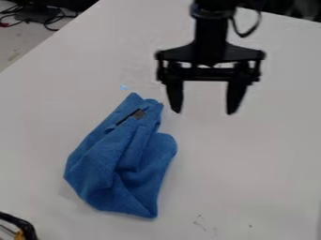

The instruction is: Move the cloth blue from botton of the top right

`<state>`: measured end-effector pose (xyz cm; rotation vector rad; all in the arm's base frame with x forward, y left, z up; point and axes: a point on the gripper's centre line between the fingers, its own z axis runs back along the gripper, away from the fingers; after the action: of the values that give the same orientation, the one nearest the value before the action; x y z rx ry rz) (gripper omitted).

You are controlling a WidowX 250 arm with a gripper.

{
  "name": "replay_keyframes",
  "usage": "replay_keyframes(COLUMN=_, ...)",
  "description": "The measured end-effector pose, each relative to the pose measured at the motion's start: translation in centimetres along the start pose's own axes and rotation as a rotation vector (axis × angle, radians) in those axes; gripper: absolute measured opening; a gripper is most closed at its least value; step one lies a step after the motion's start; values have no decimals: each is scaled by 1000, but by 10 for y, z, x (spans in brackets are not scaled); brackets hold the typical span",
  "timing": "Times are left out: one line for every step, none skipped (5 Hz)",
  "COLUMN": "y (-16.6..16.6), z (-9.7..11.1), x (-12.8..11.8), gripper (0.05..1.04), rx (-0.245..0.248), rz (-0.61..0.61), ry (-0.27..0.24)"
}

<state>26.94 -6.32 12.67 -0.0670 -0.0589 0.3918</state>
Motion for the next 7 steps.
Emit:
replay_keyframes(y=32, z=-13, x=29, gripper=1000, rx=-3, rz=-87, ry=24)
replay_keyframes(y=50, z=-24, x=52, gripper=999, rx=-18, rz=-162, ry=29)
replay_keyframes(y=77, z=-43, x=67, gripper=999, rx=-45, rz=-139, ry=74)
replay_keyframes(y=84, z=-52, x=74, gripper=1000, rx=-32, rz=-173, ry=101)
replay_keyframes(y=98, z=-65, x=81, gripper=999, rx=-38, rz=-184, ry=126)
replay_keyframes(y=102, z=-77, x=81, gripper=1000, rx=-20, rz=-196, ry=153)
replay_keyframes(y=106, z=-87, x=76, gripper=994, rx=-39, rz=-182, ry=152)
